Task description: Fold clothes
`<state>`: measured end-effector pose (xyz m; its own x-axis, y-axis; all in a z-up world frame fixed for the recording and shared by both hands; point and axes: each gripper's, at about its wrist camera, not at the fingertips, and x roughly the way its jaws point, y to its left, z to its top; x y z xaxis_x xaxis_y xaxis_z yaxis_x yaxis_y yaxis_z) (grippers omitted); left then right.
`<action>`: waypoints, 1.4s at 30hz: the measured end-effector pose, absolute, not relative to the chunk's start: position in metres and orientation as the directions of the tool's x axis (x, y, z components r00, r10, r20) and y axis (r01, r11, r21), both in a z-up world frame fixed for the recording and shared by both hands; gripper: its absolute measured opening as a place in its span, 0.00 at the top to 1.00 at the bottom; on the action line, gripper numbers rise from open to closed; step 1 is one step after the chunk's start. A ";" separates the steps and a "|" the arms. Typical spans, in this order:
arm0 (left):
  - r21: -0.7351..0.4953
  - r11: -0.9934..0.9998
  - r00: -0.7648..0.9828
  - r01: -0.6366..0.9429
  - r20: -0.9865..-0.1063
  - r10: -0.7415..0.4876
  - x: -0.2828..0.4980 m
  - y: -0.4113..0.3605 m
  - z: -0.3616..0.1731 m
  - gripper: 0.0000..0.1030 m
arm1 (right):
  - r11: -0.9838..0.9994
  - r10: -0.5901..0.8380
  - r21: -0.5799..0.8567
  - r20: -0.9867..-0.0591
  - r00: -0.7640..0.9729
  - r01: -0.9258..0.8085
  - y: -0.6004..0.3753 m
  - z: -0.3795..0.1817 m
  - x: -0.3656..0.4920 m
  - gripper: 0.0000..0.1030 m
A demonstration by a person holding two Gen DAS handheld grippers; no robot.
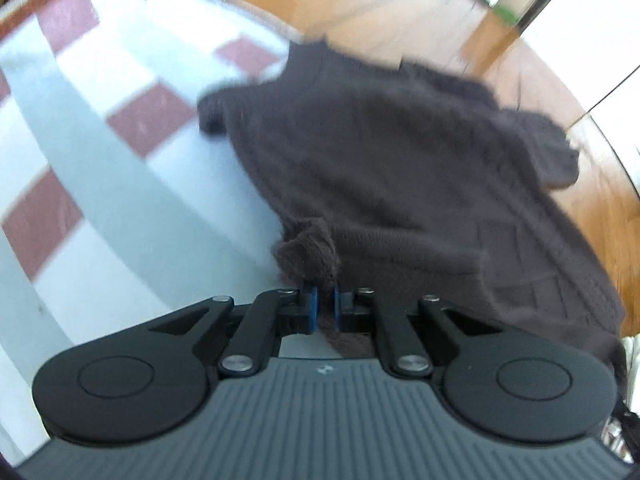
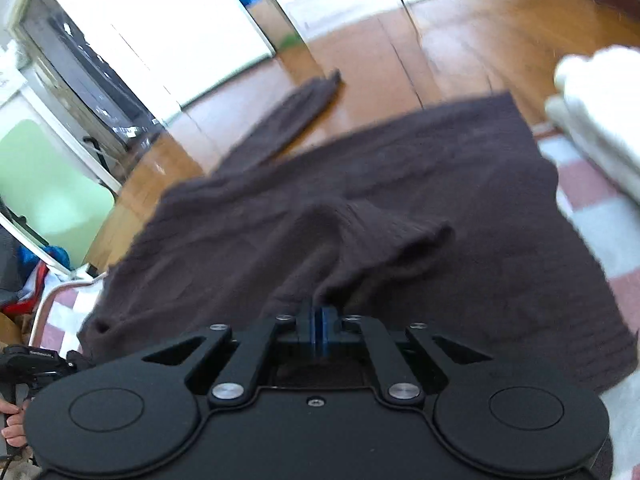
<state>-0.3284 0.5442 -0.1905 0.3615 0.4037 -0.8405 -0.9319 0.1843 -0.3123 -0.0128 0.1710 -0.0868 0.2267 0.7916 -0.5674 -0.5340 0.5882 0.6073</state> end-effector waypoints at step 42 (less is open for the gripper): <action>-0.397 0.059 0.380 -0.916 -0.810 0.447 -0.349 0.607 -0.181 0.55 | 0.275 0.671 0.297 -0.741 -0.039 -0.915 0.400 -0.122 -0.082 0.50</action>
